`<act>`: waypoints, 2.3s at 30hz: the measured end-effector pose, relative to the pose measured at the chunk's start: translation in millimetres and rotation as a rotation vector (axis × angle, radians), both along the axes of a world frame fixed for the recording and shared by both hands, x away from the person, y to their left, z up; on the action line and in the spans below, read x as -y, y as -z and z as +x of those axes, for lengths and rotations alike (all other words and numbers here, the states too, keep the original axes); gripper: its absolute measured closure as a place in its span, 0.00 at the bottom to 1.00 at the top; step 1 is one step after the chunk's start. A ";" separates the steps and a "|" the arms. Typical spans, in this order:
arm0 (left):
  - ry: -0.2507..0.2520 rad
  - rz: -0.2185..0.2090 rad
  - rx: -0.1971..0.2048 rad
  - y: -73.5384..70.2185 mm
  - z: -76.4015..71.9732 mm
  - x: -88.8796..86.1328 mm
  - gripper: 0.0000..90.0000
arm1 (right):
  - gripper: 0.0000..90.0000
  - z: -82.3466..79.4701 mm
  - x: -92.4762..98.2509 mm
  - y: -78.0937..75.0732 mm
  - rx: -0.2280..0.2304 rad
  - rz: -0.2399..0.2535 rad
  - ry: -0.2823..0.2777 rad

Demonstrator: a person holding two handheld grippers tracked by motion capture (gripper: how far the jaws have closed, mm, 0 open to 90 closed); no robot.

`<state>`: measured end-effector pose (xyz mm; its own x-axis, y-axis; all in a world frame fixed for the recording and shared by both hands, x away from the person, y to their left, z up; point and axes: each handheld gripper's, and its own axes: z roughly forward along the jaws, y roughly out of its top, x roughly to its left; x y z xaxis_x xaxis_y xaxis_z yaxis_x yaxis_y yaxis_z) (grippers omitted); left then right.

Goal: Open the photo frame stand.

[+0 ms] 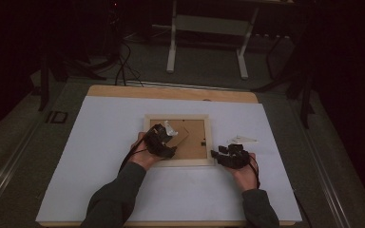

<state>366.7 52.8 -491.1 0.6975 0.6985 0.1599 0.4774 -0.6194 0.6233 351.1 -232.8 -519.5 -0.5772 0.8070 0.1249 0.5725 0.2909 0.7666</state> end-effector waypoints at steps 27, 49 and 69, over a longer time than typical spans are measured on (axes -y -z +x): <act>0.009 0.044 0.115 -5.1 -18.0 4.6 0.43 | 0.60 20.9 3.2 -27.9 0.019 0.007 -0.001; 0.007 0.044 0.182 -4.4 -29.0 6.0 0.43 | 0.62 51.4 -9.4 -40.8 -0.013 0.000 -0.022; 0.015 0.071 0.268 -4.0 -42.2 8.7 0.43 | 0.61 65.8 -12.4 -46.5 -0.019 0.117 0.033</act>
